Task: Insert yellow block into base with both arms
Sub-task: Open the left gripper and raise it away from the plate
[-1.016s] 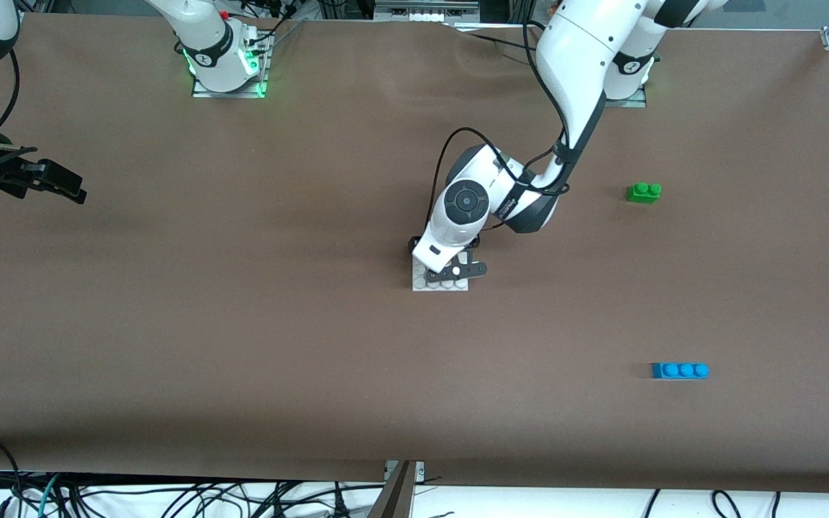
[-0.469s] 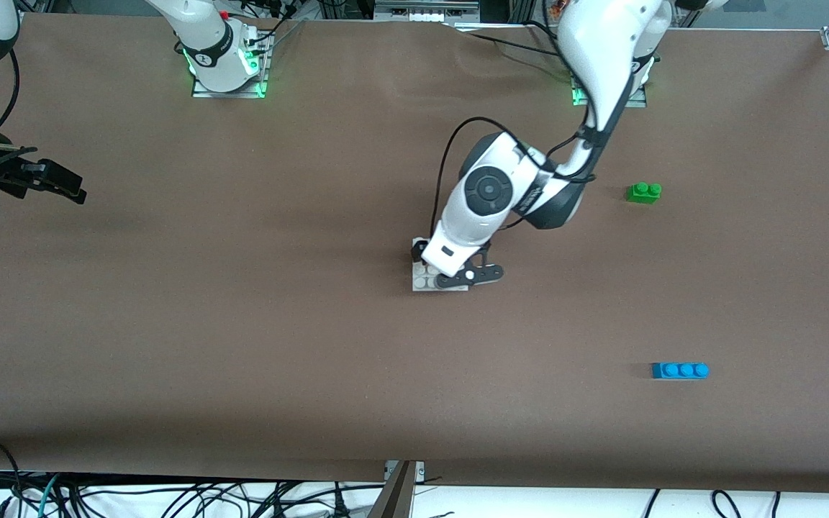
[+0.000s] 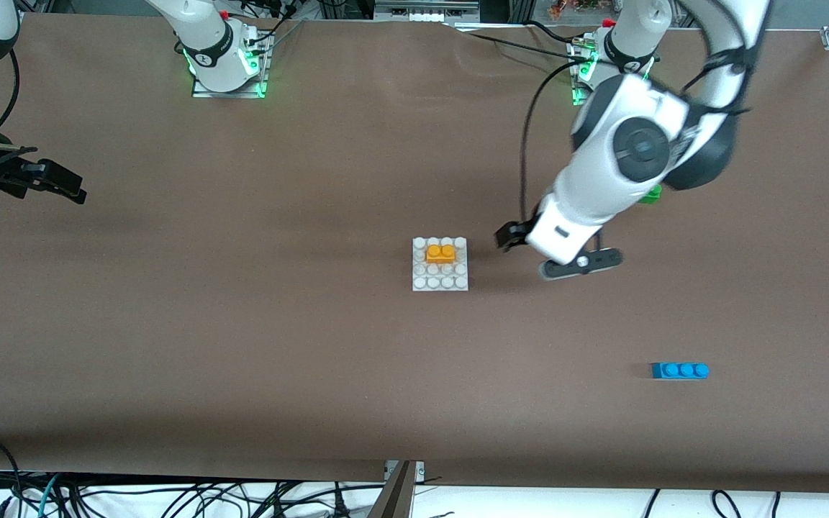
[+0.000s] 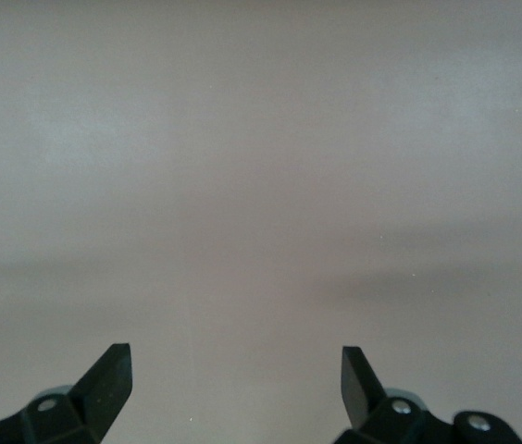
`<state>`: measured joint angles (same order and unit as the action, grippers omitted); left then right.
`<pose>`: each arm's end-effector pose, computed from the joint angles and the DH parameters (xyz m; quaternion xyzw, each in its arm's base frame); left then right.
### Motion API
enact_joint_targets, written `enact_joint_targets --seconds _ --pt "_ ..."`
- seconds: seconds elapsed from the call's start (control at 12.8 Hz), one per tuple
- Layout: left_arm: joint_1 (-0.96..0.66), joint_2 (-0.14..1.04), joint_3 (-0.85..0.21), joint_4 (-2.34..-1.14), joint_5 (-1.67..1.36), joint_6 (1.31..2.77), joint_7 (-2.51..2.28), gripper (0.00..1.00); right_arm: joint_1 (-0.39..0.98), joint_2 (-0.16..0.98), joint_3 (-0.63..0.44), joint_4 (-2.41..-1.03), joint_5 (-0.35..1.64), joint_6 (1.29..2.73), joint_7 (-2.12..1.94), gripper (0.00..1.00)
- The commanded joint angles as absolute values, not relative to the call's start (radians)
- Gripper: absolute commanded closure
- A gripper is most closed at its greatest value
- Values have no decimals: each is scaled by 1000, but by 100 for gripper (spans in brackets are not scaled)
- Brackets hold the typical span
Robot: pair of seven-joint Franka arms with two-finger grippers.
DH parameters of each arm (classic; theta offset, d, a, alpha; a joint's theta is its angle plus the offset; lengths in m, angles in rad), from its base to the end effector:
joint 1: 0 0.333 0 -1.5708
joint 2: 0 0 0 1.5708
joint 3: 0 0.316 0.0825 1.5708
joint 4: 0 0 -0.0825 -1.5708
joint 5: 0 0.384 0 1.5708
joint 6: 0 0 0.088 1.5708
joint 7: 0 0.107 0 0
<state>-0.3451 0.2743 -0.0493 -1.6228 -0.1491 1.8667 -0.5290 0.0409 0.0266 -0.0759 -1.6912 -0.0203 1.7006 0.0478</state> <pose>0.5877 -0.2538 0.4614 0.9927 0.0906 -0.0481 0.0627 0.5686 -0.0213 0.5636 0.9991 -0.0400 -0.0085 0.0111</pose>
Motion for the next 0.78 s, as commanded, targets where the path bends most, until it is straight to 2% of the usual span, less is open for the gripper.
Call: enact_joint_targets --seconds 0.0,0.23,0.47,0.7 --pt "-250 114 -54 -1706 -137 1757 -320 0 34 31 -69 -1671 -26 1681 38 0" --pt "-152 29 -51 -1706 -34 1691 -68 0 34 31 -68 -1671 -26 1681 38 0" --pt "-117 -53 -43 -1707 1 1631 -11 0 34 31 -68 -1671 -26 1680 40 0" --pt "-83 -23 -41 -1686 0 1606 -15 0 34 31 -67 -1671 -26 1675 40 0"
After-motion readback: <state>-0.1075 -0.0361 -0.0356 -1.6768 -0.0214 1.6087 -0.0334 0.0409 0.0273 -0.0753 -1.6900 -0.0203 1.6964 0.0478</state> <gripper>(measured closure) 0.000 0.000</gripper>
